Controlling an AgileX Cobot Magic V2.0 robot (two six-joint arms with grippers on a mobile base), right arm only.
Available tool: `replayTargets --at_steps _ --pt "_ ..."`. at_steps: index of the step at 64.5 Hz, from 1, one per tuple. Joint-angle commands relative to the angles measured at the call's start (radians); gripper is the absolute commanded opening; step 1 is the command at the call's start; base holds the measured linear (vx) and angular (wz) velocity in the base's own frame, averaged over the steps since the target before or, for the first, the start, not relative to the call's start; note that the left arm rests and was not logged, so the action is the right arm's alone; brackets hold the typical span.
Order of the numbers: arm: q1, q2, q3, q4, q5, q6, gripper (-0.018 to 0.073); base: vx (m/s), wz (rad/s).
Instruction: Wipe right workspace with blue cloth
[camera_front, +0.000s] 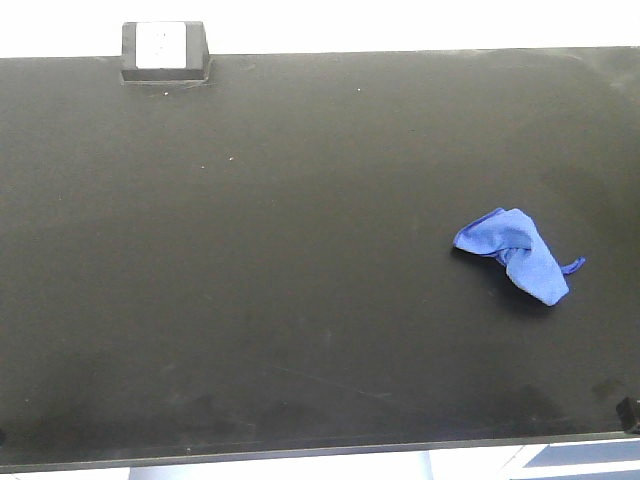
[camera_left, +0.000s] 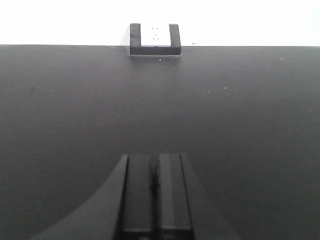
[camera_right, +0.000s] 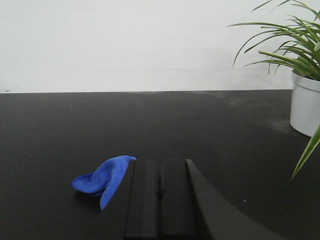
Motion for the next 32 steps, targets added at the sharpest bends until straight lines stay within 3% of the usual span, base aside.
replayTargets --at_steps 1,32 --pt "-0.001 -0.010 0.018 -0.011 -0.093 0.000 -0.0008 0.00 0.00" --pt "-0.002 -0.010 0.018 -0.011 -0.084 0.000 -0.0008 0.00 0.00"
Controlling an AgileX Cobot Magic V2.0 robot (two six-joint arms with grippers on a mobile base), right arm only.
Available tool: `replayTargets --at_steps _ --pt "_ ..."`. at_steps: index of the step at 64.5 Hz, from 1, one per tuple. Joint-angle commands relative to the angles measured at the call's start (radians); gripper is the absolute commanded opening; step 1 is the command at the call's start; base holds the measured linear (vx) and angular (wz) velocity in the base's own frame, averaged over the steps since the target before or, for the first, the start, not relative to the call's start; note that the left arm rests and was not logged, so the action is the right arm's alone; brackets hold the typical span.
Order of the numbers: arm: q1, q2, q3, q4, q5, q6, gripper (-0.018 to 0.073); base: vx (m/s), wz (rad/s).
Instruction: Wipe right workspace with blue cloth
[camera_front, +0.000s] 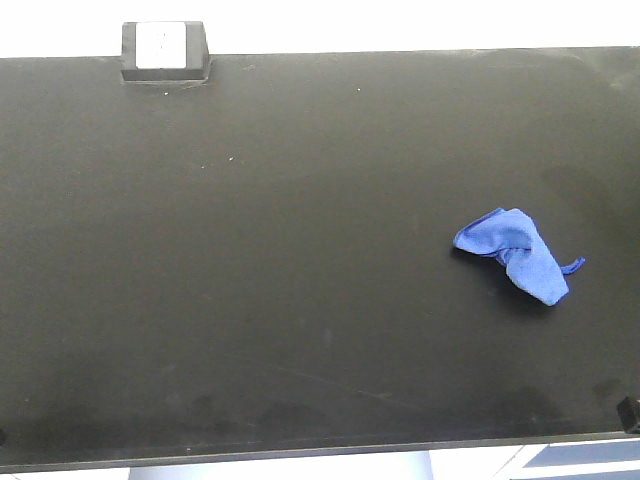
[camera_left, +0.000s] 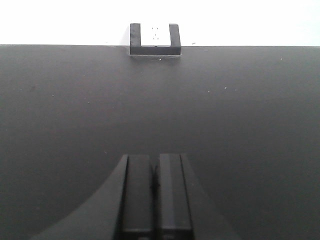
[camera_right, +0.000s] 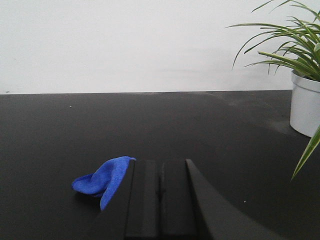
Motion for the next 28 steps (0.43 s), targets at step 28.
replayTargets --at_steps 28 --pt "-0.002 -0.010 0.018 -0.011 -0.080 -0.003 -0.0008 0.00 0.00"
